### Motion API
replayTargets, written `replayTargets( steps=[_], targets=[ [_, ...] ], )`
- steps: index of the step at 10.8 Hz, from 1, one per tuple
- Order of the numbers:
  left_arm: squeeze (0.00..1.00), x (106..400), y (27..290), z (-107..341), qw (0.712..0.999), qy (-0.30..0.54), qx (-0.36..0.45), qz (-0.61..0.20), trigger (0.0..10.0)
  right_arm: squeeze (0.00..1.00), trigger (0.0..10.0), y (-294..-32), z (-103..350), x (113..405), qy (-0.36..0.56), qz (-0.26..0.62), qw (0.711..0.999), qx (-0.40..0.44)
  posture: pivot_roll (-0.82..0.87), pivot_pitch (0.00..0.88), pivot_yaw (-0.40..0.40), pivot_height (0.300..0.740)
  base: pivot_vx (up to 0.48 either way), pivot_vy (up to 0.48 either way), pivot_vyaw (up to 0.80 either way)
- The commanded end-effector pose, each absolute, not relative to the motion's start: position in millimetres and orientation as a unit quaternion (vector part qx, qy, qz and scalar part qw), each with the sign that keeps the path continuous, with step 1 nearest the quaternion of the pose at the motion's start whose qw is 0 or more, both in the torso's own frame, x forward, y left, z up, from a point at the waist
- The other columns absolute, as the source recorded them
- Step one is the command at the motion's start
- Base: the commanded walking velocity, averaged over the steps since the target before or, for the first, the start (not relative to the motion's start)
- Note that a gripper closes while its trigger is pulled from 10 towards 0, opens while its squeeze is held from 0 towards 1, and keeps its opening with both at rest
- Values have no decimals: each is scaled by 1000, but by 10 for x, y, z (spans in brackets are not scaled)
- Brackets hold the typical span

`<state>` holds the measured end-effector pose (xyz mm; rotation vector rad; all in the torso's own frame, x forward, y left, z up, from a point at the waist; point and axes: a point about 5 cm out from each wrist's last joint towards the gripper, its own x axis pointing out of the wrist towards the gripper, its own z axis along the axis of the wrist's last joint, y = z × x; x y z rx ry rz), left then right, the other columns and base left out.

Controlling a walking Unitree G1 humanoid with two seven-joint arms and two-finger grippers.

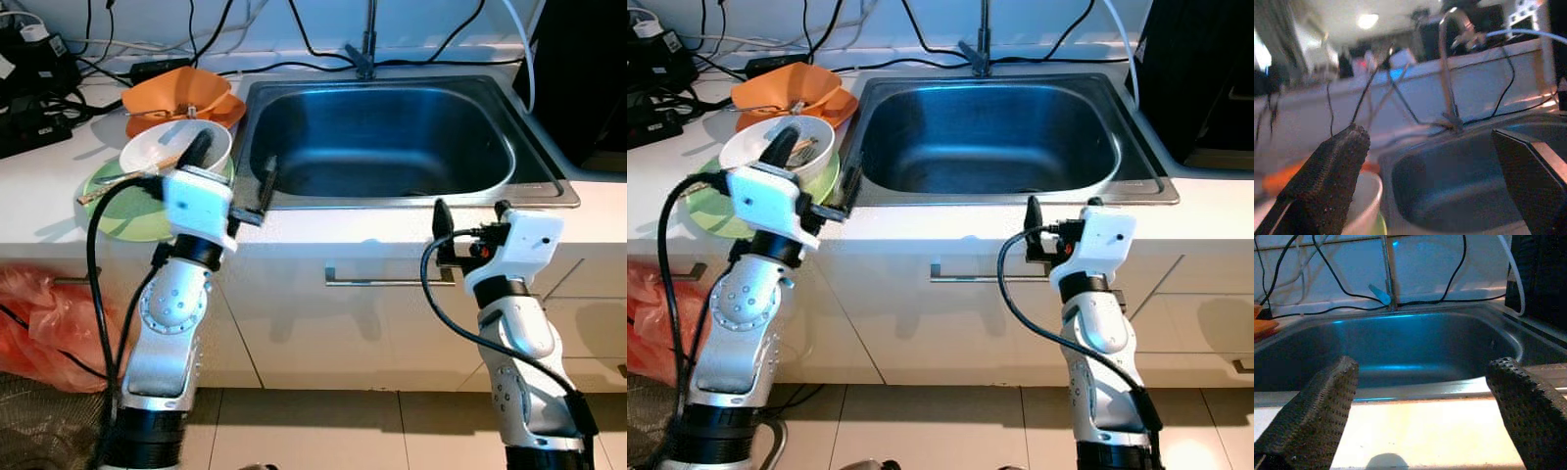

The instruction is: Kitchen organization

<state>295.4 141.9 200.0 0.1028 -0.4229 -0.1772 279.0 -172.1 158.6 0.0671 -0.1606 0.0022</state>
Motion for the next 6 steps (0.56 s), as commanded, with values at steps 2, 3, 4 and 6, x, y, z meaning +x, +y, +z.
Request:
replayTargets(
  steps=[2, 3, 4, 6],
  targets=[
    [0, 3014, 1508, 1961, 981, -182, 15, -63, 10000, 318, 10000, -1697, 1654, 2797, -92, 9, 995, 38, -1, 46, 69, 740, 0, 0, 0],
    [0, 3031, 1517, 1987, 981, -185, 17, -62, 10000, 310, 10000, -1707, 1644, 2805, -90, 7, 995, 38, 1, 45, 70, 740, 0, 0, 0],
    [0, 3052, 1552, 2010, 981, -186, 34, -42, 10000, 298, 10000, -1696, 1643, 2805, -89, 8, 995, 40, 1, 44, 70, 740, 0, 0, 0],
    [0, 3090, 1614, 2062, 980, -192, 45, -15, 10000, 271, 10000, -1668, 1635, 2809, -86, 14, 995, 47, 4, 42, 71, 740, 0, 0, 0]
  ],
)
